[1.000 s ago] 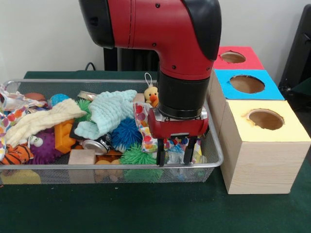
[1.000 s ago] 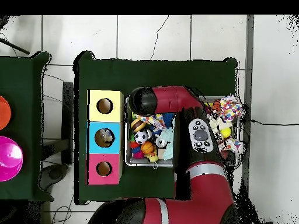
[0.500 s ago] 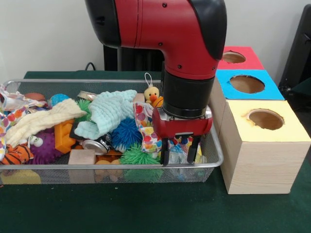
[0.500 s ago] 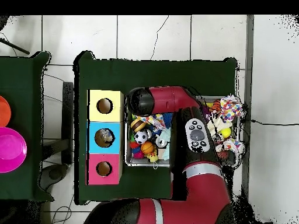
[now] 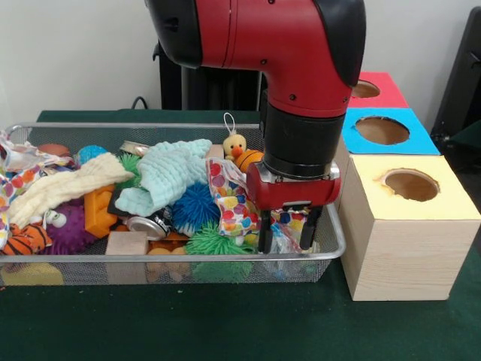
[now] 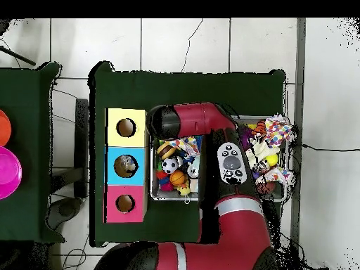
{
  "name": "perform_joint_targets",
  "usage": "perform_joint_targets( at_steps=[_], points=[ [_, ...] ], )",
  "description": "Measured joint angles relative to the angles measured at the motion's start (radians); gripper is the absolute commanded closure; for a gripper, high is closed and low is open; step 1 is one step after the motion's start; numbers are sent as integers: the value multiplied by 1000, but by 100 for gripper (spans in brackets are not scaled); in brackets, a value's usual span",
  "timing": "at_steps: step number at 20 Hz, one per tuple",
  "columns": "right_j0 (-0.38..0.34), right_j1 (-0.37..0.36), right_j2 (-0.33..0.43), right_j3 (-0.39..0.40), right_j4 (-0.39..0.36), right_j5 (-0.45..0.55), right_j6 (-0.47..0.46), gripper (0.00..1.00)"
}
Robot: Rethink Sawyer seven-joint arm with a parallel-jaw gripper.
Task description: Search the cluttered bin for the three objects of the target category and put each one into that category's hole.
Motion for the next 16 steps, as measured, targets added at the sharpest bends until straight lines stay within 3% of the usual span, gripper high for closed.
perform_joint_targets(
  at_steps=[16],
  points=[
    [10, 9, -4, 0, 12, 0, 0, 0]
  ],
)
